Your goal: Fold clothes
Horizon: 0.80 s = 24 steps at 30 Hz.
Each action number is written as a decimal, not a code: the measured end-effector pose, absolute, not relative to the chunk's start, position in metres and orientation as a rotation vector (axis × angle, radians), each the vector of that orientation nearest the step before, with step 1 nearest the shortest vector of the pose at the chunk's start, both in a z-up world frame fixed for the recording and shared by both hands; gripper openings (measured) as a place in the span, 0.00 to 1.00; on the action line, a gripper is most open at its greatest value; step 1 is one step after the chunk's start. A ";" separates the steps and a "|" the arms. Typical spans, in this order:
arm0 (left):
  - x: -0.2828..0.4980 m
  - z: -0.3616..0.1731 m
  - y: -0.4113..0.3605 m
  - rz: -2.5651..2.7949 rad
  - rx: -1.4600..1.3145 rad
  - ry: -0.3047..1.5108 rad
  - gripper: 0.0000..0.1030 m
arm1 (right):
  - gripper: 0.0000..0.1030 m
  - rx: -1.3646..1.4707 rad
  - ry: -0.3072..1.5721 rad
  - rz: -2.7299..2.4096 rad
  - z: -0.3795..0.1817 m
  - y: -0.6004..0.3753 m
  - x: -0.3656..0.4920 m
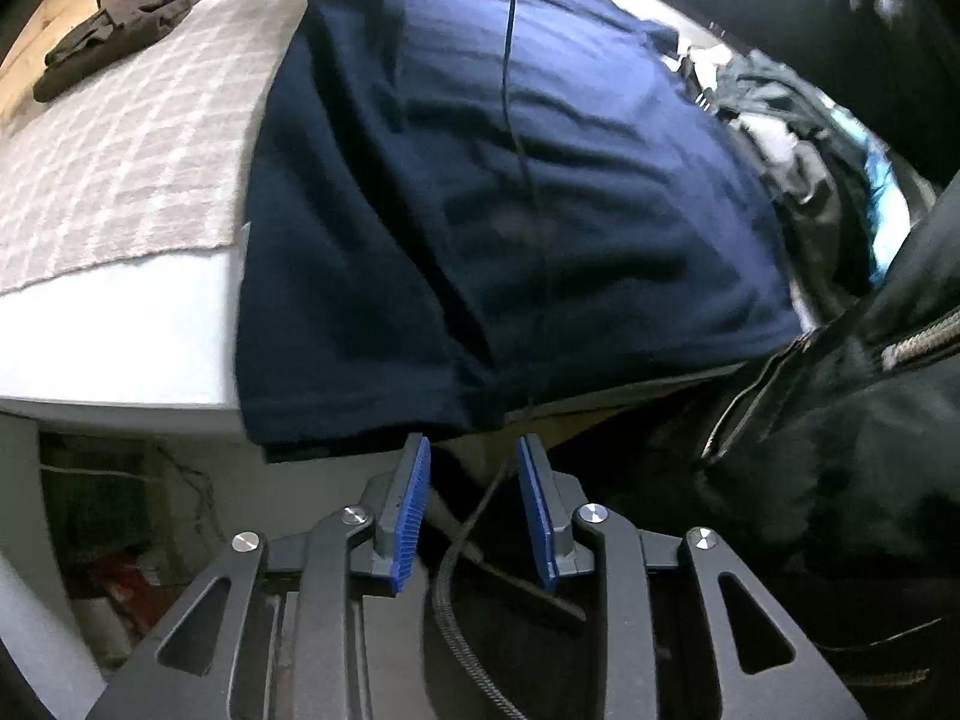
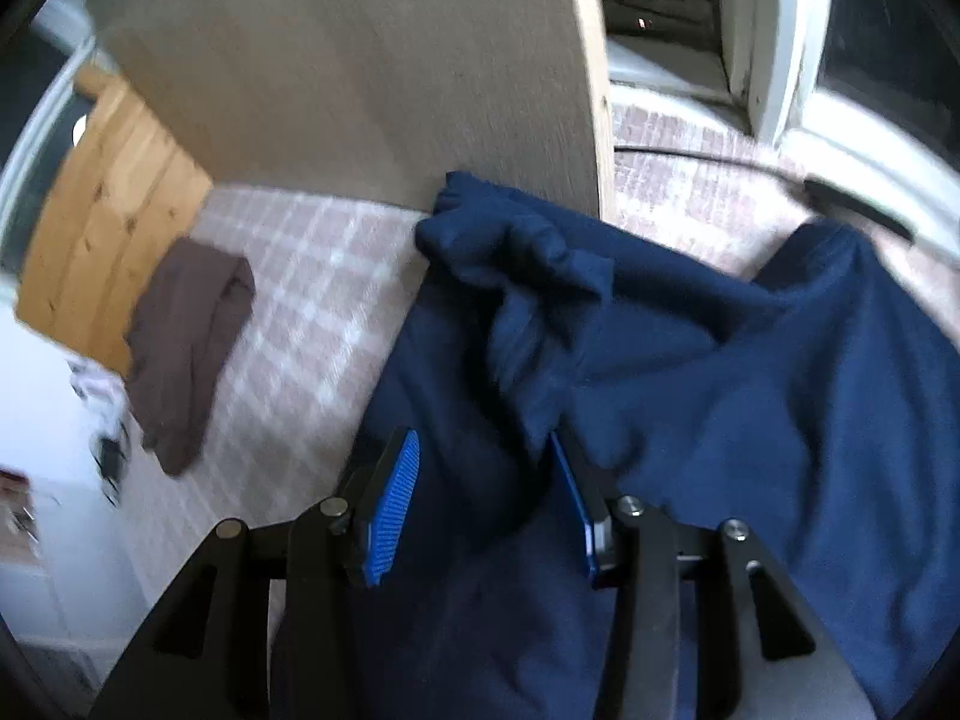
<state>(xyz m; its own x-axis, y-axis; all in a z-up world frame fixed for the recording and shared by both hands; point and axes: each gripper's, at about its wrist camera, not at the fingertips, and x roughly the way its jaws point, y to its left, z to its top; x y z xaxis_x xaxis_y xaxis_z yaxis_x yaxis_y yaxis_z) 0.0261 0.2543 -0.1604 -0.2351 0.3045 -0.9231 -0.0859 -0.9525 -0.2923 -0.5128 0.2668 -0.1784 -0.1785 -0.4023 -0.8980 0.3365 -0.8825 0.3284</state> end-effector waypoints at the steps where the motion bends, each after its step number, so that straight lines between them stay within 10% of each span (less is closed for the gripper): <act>1: 0.022 -0.161 0.257 2.282 -1.750 -0.275 0.32 | 0.43 1.613 -0.027 -2.105 -0.171 0.266 -0.510; 24: -0.025 -0.192 0.287 2.382 -1.784 -0.052 0.22 | 0.50 1.662 -0.031 -2.046 -0.192 0.265 -0.505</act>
<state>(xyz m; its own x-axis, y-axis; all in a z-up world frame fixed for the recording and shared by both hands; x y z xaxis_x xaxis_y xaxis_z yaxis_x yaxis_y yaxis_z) -0.0246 0.2873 -0.1919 -0.2730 0.1524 -0.9498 -0.1110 -0.9858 -0.1263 -0.5050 0.2654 -0.1924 -0.1296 -0.3896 -0.9118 0.3614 -0.8749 0.3225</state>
